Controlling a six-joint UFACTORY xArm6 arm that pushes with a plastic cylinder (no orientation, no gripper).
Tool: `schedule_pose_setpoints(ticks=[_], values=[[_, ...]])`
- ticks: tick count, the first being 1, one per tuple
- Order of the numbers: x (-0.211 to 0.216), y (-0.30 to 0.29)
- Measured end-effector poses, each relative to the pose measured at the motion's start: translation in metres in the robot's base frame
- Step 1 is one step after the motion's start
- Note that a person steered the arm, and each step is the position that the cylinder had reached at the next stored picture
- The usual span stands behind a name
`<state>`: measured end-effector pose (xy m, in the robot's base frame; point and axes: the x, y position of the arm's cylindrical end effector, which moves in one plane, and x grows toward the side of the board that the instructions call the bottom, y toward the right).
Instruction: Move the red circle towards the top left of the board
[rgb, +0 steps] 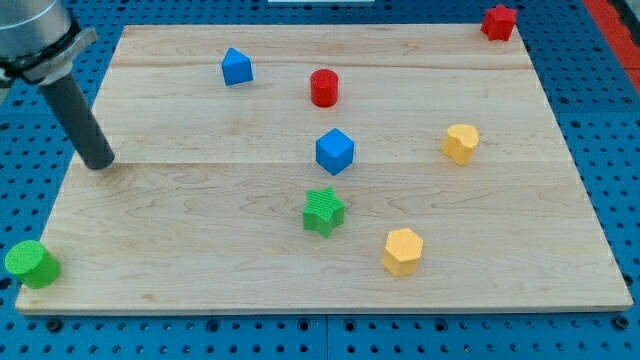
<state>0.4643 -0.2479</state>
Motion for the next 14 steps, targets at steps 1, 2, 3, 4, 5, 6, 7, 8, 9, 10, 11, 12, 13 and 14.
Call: schedule_pose_setpoints(ticks=[1, 2, 3, 4, 5, 6, 7, 8, 9, 10, 11, 12, 13, 14], values=[[0.002, 0.000], [-0.010, 0.005], [-0.036, 0.063], [-0.080, 0.157], [-0.094, 0.252], [-0.065, 0.286], [-0.077, 0.300], [-0.109, 0.300], [-0.134, 0.300], [-0.142, 0.280], [-0.142, 0.237], [-0.142, 0.197], [-0.142, 0.165], [-0.142, 0.139]])
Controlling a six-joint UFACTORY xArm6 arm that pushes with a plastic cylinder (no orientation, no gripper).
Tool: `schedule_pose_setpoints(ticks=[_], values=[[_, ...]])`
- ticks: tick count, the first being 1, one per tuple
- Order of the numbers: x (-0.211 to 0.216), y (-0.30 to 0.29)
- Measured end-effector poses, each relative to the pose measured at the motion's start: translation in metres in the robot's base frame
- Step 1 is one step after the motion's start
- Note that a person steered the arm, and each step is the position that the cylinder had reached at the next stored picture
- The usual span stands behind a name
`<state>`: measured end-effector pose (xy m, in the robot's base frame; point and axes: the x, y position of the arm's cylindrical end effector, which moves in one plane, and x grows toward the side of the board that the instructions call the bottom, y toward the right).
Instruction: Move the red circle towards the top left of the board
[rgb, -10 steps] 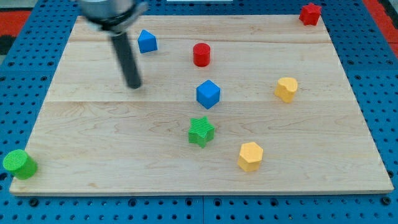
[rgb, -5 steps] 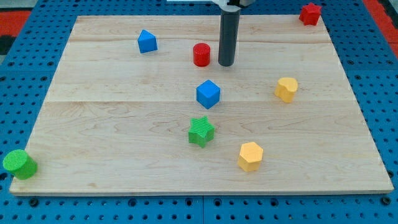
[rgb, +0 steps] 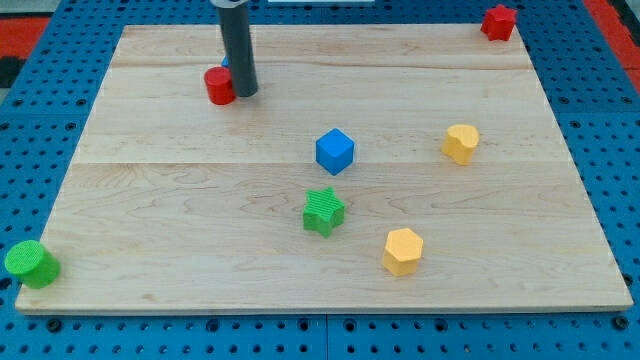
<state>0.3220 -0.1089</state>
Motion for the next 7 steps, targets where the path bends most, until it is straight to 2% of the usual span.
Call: schedule_pose_setpoints(ticks=[3, 5, 7], values=[[-0.007, -0.065], [-0.020, -0.080], [-0.004, -0.128]])
